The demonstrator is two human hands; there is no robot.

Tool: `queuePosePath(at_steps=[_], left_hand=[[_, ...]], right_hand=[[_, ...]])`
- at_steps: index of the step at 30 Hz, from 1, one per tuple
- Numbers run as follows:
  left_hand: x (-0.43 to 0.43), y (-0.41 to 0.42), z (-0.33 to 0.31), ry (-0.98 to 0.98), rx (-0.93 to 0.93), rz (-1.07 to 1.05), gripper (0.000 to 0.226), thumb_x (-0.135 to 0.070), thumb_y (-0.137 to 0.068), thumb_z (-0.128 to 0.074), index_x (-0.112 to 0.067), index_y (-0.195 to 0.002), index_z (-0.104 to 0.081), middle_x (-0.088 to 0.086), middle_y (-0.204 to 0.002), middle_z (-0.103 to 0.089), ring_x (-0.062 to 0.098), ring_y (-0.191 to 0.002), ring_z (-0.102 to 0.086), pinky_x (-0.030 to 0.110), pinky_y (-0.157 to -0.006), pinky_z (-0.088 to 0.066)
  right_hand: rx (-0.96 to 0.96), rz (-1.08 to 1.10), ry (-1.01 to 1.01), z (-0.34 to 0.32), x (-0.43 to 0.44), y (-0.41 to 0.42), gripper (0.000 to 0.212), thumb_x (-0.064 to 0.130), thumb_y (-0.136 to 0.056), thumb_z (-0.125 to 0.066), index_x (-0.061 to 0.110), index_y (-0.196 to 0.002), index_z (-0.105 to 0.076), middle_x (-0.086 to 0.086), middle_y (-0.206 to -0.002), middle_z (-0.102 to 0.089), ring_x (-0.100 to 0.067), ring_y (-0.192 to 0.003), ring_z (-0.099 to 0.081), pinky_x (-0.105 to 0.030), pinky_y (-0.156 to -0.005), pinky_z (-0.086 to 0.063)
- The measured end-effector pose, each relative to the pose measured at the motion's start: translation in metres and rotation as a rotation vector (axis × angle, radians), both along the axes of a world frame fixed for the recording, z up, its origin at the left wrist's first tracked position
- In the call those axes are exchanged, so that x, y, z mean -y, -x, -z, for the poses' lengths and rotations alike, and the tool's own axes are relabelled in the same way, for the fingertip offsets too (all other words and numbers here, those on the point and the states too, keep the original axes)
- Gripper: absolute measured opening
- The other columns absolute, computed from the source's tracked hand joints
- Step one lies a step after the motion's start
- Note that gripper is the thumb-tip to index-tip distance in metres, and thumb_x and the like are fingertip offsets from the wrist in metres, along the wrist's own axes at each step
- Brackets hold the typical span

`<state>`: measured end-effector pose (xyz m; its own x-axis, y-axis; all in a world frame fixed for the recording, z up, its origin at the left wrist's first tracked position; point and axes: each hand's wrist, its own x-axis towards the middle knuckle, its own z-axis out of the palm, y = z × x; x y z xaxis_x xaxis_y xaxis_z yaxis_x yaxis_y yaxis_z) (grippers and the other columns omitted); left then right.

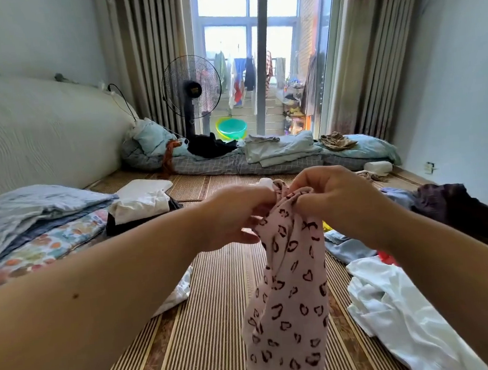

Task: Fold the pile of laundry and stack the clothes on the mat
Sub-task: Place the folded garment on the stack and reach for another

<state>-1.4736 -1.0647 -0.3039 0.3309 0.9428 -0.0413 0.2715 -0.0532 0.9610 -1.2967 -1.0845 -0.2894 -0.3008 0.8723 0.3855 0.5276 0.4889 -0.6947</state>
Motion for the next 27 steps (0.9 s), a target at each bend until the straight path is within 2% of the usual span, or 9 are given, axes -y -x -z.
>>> queuePosePath(at_steps=[4, 8, 10, 12, 14, 18, 22, 24, 27], left_hand=[[-0.002, 0.004, 0.005, 0.005, -0.245, -0.085, 0.04, -0.053, -0.092, -0.049, -0.015, -0.088, -0.064, -0.001, -0.082, -0.066, 0.015, -0.075, -0.059, 0.031, -0.071, -0.045], [-0.002, 0.007, 0.008, 0.044, -0.102, 0.024, 0.055, -0.063, -0.078, -0.056, -0.012, -0.096, -0.064, 0.005, -0.088, -0.068, 0.019, -0.082, -0.063, 0.034, -0.082, -0.05], [-0.002, 0.008, 0.008, 0.001, -0.222, 0.126, 0.051, -0.052, -0.074, -0.072, -0.012, -0.105, -0.065, 0.007, -0.101, -0.073, 0.025, -0.096, -0.069, 0.039, -0.091, -0.052], [-0.002, 0.008, 0.006, -0.059, -0.366, 0.149, 0.03, -0.031, -0.08, -0.075, -0.012, -0.102, -0.068, 0.01, -0.102, -0.073, 0.025, -0.098, -0.07, 0.039, -0.092, -0.055], [-0.007, 0.007, 0.005, -0.134, -0.504, 0.118, 0.012, -0.024, -0.083, -0.07, -0.014, -0.091, -0.07, 0.009, -0.096, -0.073, 0.02, -0.087, -0.069, 0.035, -0.084, -0.054], [-0.02, 0.006, -0.004, -0.355, -0.873, 0.083, 0.01, -0.041, -0.081, -0.072, -0.034, -0.075, -0.068, -0.019, -0.069, -0.069, -0.003, -0.062, -0.06, 0.022, -0.06, -0.045], [-0.048, 0.004, -0.005, -0.53, -1.074, 0.021, 0.013, -0.042, -0.079, -0.075, -0.034, -0.08, -0.064, -0.012, -0.078, -0.063, 0.005, -0.071, -0.057, 0.024, -0.058, -0.046], [-0.066, 0.001, -0.001, -0.581, -1.162, -0.014, 0.016, -0.042, -0.08, -0.073, -0.03, -0.088, -0.066, -0.009, -0.08, -0.06, 0.007, -0.072, -0.054, 0.024, -0.054, -0.041], [-0.097, -0.002, 0.008, -0.576, -1.269, -0.058, 0.024, -0.043, -0.084, -0.069, -0.022, -0.095, -0.067, -0.004, -0.084, -0.062, 0.016, -0.077, -0.058, 0.024, -0.051, -0.038]], right_hand=[[-0.05, -0.032, 0.046, 0.009, -0.004, -0.003, 0.016, 0.007, -0.081, -0.065, 0.019, -0.071, -0.068, 0.002, -0.067, -0.066, -0.008, -0.063, -0.059, -0.028, -0.066, -0.049], [-0.186, -0.084, 0.107, 0.019, -0.012, -0.003, 0.018, 0.008, -0.083, -0.064, 0.02, -0.069, -0.064, 0.007, -0.063, -0.061, -0.006, -0.061, -0.057, -0.023, -0.059, -0.047], [-0.228, -0.127, 0.158, 0.024, -0.017, -0.004, 0.014, 0.009, -0.081, -0.064, 0.018, -0.07, -0.062, 0.008, -0.064, -0.061, -0.006, -0.061, -0.057, -0.022, -0.059, -0.048], [-0.265, -0.186, 0.25, 0.029, -0.023, -0.007, 0.018, 0.002, -0.083, -0.062, 0.016, -0.072, -0.061, 0.003, -0.07, -0.064, -0.014, -0.068, -0.061, -0.03, -0.065, -0.052], [-0.261, -0.229, 0.339, 0.033, -0.027, -0.011, 0.018, -0.001, -0.085, -0.06, 0.014, -0.074, -0.06, 0.0, -0.071, -0.064, -0.017, -0.067, -0.062, -0.03, -0.063, -0.054], [-0.241, -0.171, 0.379, 0.042, -0.04, -0.016, 0.017, 0.002, -0.083, -0.066, 0.016, -0.076, -0.061, 0.0, -0.068, -0.061, -0.009, -0.058, -0.058, -0.021, -0.054, -0.048], [-0.28, -0.027, 0.45, 0.047, -0.064, -0.012, 0.026, 0.004, -0.08, -0.073, 0.014, -0.101, -0.062, -0.004, -0.078, -0.064, -0.001, -0.045, -0.055, -0.013, -0.039, -0.039], [-0.183, 0.053, 0.439, 0.051, -0.083, -0.007, 0.019, 0.006, -0.081, -0.073, 0.011, -0.097, -0.066, -0.004, -0.076, -0.062, -0.002, -0.045, -0.05, -0.015, -0.038, -0.036], [-0.085, 0.143, 0.421, 0.063, -0.115, 0.007, 0.007, 0.004, -0.087, -0.064, 0.01, -0.086, -0.064, -0.007, -0.077, -0.063, -0.009, -0.055, -0.056, -0.018, -0.041, -0.041]])
